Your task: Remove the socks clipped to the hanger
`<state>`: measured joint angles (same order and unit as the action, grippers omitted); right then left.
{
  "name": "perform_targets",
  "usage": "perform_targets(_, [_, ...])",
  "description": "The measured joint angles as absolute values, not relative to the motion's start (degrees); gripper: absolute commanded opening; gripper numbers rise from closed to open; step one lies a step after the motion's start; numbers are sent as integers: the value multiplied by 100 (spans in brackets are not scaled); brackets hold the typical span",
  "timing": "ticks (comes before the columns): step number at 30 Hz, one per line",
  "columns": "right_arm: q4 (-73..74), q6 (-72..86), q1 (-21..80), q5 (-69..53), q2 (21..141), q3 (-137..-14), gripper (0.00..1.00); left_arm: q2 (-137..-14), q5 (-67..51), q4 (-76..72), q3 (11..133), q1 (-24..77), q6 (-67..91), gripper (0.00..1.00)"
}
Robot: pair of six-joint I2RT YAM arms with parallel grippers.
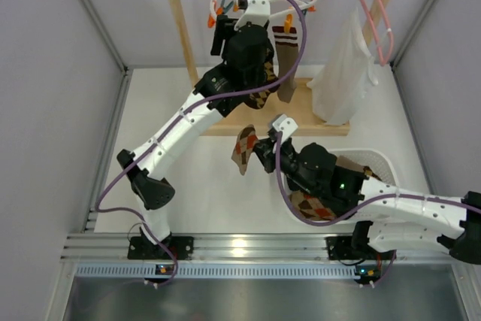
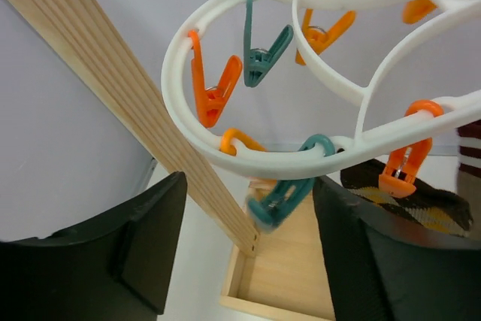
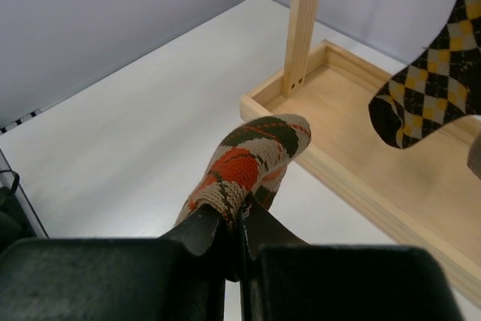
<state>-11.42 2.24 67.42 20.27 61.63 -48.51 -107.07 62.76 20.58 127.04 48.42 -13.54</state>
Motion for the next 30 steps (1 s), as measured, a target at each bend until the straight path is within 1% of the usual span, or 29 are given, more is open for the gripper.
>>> perform_targets(1, [-982,266,6742,2040,6016,-4825,0,-10610,6257,2053,12628,4882,-1306,78])
perform_targets(4, [-390,368,6744,2147,5531,-4799,0,-10252,6171,2056,12280,5009,-1105,85])
perform_targets(5, [-200,401,6744,2206,5395,-4801,0,-10101,6128,2069,12121,5050,-1026,98])
perform_targets(12, [1199,709,6744,2696,4908,-4853,0,-9122,5848,2073,11194,5218,-464,98])
perform_targets(21, [3376,1712,6576,3424,4737,-5596,0,-7341,5179,2156,9290,5310,615,98])
perform_targets(26, [4401,2309,6149,3981,4764,-6018,0,-6292,4724,2294,8189,5330,1245,98])
perform_targets(30, [5065,2685,5478,4204,4727,-6045,0,-5675,4584,2547,7402,5330,1597,98])
